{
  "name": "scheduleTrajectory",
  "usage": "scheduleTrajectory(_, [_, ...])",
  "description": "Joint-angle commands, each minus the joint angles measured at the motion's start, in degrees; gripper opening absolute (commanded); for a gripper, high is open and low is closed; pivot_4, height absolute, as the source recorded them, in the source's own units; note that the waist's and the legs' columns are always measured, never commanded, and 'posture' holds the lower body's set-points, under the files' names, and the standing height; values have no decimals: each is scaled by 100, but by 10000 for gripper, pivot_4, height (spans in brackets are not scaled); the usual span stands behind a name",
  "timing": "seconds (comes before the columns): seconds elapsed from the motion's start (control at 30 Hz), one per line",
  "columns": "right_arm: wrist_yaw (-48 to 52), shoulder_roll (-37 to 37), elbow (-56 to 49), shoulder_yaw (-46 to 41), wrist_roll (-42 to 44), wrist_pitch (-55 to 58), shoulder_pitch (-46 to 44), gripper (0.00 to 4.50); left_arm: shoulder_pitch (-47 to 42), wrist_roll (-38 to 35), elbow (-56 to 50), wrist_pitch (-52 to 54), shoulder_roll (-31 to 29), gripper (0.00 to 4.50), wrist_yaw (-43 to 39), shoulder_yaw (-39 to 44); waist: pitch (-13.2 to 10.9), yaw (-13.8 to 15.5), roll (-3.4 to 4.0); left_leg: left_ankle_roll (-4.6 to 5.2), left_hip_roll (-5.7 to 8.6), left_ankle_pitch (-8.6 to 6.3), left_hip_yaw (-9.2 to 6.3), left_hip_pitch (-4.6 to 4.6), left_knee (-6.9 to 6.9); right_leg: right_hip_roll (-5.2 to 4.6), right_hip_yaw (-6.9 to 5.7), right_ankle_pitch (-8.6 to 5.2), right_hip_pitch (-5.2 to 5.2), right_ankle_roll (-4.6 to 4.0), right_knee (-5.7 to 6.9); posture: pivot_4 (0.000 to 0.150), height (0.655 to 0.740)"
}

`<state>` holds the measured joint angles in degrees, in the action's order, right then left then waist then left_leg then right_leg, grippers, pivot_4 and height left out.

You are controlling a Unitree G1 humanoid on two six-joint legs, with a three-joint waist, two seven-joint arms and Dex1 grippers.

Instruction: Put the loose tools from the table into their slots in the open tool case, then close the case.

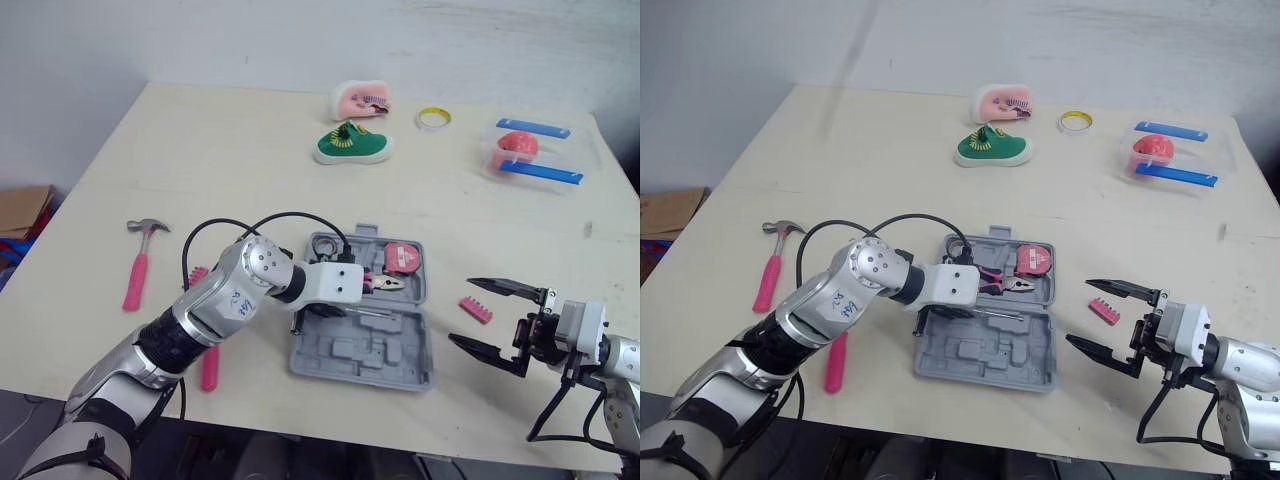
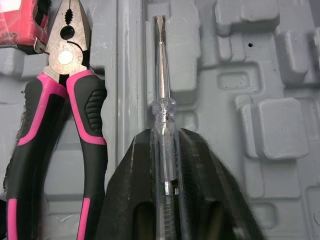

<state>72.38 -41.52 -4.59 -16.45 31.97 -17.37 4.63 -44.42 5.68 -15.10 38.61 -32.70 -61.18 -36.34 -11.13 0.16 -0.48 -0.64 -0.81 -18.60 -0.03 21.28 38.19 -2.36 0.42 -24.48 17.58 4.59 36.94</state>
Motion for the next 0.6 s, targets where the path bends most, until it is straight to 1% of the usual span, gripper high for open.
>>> scheduleTrajectory(0.03, [4, -17, -208, -99, 86, -18, -3, 45000, 16, -52, -371, -57, -55, 22931, -28, 201, 0, 0, 0, 0, 0, 0, 0, 0, 1, 0, 0, 0, 0, 0, 0, 1500, 7400])
scheduleTrajectory(0.13, [-42, -3, -225, -117, 97, 13, 14, 45000, 82, -198, -620, 100, -173, 22931, -122, 394, 0, -8, 1, 0, 0, 0, 0, 0, 1, 0, 0, 0, 0, 0, 0, 1500, 7400])
scheduleTrajectory(0.23, [-25, -13, -248, -100, 104, 37, 49, 45000, 222, -352, -711, -142, -247, 22931, -96, 662, 0, -16, 1, 0, 0, 0, 0, -1, -1, 0, 1, 0, 0, 0, 1, 1500, 7400])
scheduleTrajectory(0.33, [-18, -16, -244, -91, 114, 56, 28, 45000, 524, -717, -667, -593, 26, 22931, 167, 1198, 0, -8, 1, 0, 0, 0, 0, 0, 1, -1, 0, 0, -1, 0, 2, 1500, 7400])
scheduleTrajectory(0.43, [-17, -11, -244, -87, 108, 53, 26, 45000, 650, -788, -588, -859, 94, 22931, 249, 1376, 0, -7, 0, 0, 0, 0, -1, 1, 4, -3, -1, 0, -1, 0, 1, 1500, 7400])
scheduleTrajectory(0.47, [-19, -6, -240, -86, 107, 52, 19, 45000, 785, -961, -481, -1039, 208, 20495, 344, 1608, 0, -6, 1, 0, 0, 0, -1, 0, 4, -3, -1, 0, 0, 0, 0, 1500, 7400])
scheduleTrajectory(0.53, [-34, 20, -232, -80, 90, 32, 30, 45000, 1188, -1424, -54, -1635, 738, 15147, 786, 2256, 2, -5, 4, 0, 0, 0, 0, -1, 2, -2, -1, 0, -2, 0, 2, 1500, 7400])
scheduleTrajectory(0.57, [-37, 30, -229, -75, 79, 20, 39, 45000, 1324, -1560, 100, -1787, 948, 10185, 953, 2461, 2, -4, 3, 1, 0, 0, -1, -1, 3, -3, -3, 0, -2, 0, 3, 1500, 7400])
scheduleTrajectory(0.6, [-50, 45, -238, -64, 71, 16, 46, 45000, 1447, -1616, 201, -1680, 1062, 5283, 1023, 2495, 2, -4, 3, 1, 0, 0, -1, -1, 4, -4, -5, 0, -2, 0, 2, 1500, 7400])
